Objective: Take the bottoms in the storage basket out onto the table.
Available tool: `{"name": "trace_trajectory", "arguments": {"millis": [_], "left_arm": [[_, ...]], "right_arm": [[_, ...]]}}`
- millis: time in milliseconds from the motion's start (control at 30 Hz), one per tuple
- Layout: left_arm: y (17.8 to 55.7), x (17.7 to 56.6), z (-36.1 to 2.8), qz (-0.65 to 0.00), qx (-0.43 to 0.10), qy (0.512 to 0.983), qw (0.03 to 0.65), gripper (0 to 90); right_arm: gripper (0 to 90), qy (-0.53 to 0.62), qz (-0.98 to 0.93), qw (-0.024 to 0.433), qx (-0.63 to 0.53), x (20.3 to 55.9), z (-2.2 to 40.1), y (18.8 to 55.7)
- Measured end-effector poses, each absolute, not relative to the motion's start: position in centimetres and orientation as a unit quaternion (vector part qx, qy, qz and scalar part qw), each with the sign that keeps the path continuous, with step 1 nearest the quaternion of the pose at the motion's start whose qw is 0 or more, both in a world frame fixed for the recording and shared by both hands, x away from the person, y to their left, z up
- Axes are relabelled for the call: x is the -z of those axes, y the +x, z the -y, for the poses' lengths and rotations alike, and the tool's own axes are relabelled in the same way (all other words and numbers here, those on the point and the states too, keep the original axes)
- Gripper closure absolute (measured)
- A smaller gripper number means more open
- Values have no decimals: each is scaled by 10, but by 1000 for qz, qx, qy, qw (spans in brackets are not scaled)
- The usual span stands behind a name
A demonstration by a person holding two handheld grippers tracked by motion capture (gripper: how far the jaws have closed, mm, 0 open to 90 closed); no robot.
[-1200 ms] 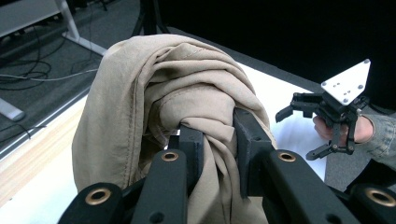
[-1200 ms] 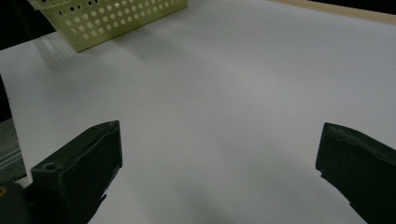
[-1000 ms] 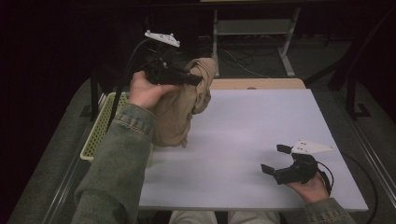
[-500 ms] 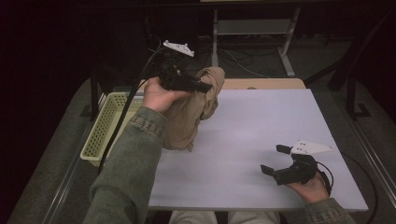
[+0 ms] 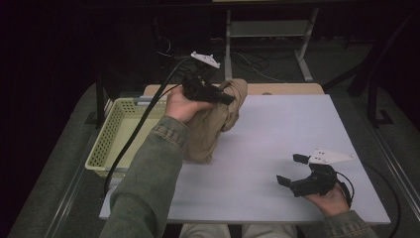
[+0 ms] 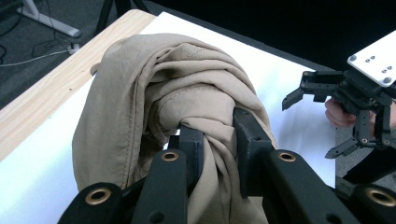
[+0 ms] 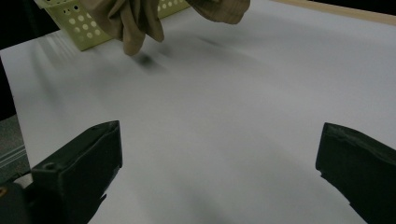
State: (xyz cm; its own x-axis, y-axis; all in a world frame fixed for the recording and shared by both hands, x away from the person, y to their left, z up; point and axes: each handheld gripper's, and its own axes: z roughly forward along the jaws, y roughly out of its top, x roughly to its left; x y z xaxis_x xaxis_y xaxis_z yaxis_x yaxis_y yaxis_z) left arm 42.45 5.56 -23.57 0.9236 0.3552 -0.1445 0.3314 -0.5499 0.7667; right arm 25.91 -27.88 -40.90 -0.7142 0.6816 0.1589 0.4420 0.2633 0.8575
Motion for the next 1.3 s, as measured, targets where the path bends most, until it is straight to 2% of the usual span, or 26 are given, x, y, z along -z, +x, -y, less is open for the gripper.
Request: {"name": "trace_trajectory", "arguments": {"millis": [667, 1300], "left_arm": [[433, 272, -24, -184, 2, 889, 420, 740], [421, 299, 5, -162, 23, 887, 431, 739]], "right_arm": [[2, 355, -786, 123, -491, 409, 279, 259], [2, 353, -785, 123, -495, 407, 279, 258]]}}
